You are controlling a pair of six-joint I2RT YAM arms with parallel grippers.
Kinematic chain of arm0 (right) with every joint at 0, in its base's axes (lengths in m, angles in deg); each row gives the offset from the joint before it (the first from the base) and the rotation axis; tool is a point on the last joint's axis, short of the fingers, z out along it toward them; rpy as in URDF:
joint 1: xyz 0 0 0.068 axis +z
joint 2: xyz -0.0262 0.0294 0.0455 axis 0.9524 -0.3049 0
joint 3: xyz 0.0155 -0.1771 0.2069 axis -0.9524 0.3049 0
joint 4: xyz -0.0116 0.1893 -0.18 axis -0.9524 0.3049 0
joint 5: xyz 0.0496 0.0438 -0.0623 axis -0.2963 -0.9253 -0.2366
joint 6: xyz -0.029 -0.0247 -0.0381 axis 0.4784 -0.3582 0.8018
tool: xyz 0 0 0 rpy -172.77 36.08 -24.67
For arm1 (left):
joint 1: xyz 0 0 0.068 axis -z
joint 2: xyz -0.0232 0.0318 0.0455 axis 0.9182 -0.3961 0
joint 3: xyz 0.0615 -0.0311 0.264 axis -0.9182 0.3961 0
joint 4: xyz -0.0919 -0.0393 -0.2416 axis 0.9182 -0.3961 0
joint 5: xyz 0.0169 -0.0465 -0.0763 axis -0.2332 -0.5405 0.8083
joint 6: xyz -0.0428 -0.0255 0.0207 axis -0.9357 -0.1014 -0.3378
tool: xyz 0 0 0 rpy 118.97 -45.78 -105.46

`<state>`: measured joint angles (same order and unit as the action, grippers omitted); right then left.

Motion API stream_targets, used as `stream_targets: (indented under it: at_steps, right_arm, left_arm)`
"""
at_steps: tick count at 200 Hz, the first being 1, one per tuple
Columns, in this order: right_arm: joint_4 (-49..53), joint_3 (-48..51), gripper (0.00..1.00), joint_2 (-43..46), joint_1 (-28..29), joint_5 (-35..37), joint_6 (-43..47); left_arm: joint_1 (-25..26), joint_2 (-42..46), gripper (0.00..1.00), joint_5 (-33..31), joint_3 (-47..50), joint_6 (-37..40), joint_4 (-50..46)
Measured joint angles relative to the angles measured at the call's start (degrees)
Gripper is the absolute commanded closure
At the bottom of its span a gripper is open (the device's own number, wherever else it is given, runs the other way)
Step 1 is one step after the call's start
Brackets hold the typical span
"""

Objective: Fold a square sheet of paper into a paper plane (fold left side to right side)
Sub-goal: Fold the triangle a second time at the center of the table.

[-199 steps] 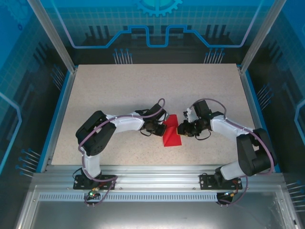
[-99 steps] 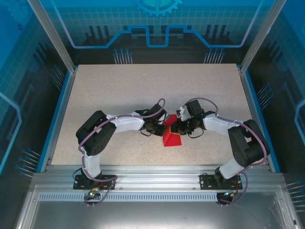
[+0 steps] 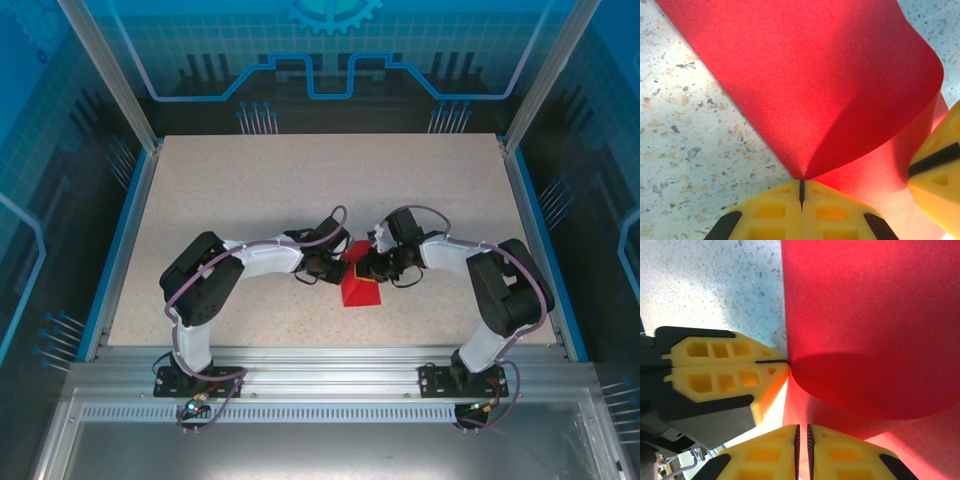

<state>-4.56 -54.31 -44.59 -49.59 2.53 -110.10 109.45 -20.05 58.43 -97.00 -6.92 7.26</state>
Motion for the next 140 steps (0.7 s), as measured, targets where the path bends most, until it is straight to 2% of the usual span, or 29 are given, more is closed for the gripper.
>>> stream_targets:
  at_steps: [140]
  right_arm:
    - [1.99, -0.74, 0.86, -0.92, 0.0, 1.97, 1.27]
  left_arm:
    - [0.0, -0.76, 1.0, -0.22, -1.53, 0.0, -0.24]
